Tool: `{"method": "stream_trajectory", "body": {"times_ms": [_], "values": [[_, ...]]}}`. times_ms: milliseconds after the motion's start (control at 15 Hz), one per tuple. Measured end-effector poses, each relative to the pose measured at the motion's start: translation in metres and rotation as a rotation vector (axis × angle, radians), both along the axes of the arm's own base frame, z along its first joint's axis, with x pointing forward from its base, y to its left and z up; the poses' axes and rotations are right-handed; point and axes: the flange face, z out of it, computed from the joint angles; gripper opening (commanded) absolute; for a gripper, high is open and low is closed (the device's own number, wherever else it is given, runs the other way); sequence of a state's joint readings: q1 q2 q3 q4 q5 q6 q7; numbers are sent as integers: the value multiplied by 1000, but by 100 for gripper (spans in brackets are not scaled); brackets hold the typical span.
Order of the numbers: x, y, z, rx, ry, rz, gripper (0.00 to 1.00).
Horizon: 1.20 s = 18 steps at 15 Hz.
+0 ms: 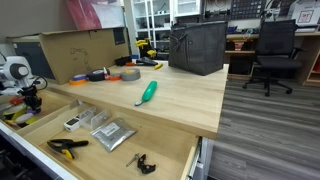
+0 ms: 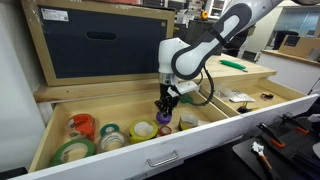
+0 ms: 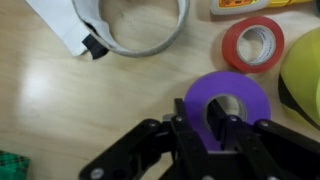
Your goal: Put the purple masking tape in the open drawer.
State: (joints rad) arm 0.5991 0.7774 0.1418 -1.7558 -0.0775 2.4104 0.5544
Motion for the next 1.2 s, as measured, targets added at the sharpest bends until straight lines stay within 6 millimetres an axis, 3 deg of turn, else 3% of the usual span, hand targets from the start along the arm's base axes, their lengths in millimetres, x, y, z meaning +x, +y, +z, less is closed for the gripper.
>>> {"method": "stream_trajectory", "body": {"times_ms": [200, 267, 400, 733, 1200], "values": [[0, -1, -10, -13, 4, 1, 7], [0, -1, -13, -16, 5, 2, 53], [0, -1, -17, -22, 11, 6, 61], [2, 1, -15, -20, 13, 39, 98], [9, 5, 13, 8, -18, 102, 100]]}}
